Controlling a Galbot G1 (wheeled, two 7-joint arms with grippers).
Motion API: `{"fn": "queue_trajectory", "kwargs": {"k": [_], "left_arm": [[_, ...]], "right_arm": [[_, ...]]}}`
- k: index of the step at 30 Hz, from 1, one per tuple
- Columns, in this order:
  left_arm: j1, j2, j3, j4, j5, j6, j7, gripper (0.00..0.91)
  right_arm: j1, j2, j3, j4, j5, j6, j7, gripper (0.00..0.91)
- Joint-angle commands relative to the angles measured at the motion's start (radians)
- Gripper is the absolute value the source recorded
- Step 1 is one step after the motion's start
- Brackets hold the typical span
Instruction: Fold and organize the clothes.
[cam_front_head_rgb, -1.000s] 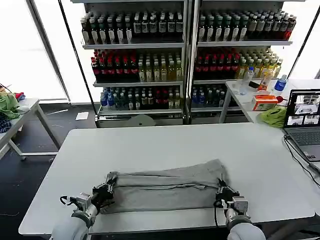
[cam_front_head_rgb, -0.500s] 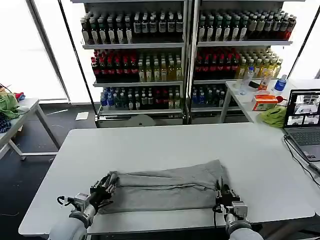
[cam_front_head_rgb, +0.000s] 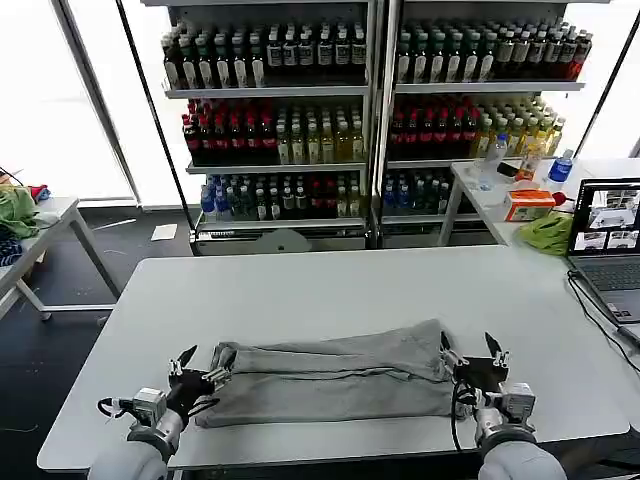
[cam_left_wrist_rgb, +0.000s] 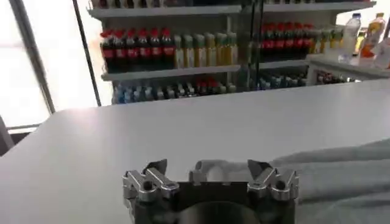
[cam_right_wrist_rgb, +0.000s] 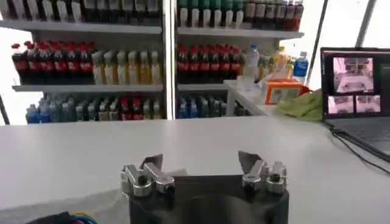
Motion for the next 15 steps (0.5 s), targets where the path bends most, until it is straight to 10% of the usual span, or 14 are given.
{"fn": "queue_trajectory", "kwargs": {"k": [1,15], "left_arm": [[0.015,-0.054,-0.02,-0.009,-0.015,0.007,-0.015,0.907],[0.023,-0.103,-0.002,0.046,0.005,-0.003,-0.002,0.907]], "right_arm": [[-0.002,-0.003,0.029,0.051,0.023,-0.002,0.005,0.907],[-0.014,-0.005,0.016,0.059,0.021,0.001,0.006,0.907]]}}
